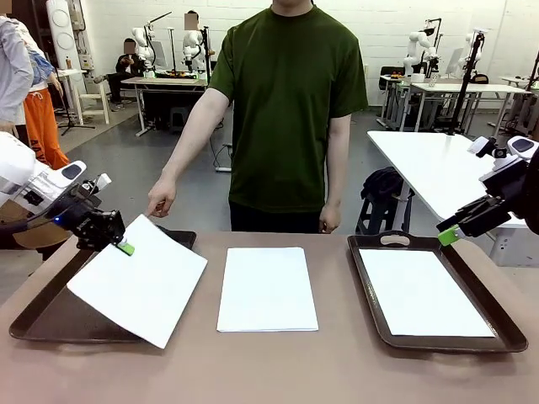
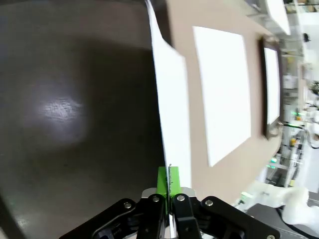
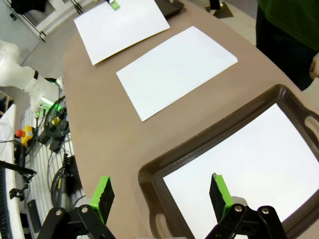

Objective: Sort the A4 documents.
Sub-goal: Place the A4 Paper in the designated Handle tray.

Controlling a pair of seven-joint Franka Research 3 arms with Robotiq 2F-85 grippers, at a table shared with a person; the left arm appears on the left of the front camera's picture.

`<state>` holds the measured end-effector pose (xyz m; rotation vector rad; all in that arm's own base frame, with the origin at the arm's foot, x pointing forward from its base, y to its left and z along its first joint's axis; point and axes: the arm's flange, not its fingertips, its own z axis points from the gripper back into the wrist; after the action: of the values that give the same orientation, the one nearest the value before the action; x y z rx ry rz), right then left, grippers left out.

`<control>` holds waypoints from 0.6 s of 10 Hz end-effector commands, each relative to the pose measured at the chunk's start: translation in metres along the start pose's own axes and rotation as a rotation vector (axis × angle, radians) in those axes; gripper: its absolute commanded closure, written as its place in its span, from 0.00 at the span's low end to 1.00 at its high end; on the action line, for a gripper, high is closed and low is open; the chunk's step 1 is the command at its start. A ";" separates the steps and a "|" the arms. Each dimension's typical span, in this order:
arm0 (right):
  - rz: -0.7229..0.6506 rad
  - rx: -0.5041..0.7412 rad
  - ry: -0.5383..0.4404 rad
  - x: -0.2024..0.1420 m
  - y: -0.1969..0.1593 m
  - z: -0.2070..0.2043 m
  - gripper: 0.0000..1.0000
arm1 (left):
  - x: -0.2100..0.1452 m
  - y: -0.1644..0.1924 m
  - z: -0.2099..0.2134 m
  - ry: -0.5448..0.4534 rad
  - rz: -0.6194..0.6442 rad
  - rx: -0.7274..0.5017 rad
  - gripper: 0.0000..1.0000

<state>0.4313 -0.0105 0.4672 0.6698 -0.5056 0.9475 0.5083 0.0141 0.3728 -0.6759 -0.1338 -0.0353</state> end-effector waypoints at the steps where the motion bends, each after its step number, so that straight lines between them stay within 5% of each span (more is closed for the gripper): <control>1: 0.010 0.000 0.004 -0.001 0.000 -0.002 0.00 | 0.001 0.003 0.005 -0.010 0.012 0.118 0.99; 6: 0.010 0.000 0.004 -0.001 0.000 -0.002 0.00 | 0.029 0.033 0.016 -0.095 0.018 0.252 0.99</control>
<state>0.4313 -0.0106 0.4672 0.6699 -0.5057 0.9474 0.5294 0.0544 0.3698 -0.4685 -0.2120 0.0088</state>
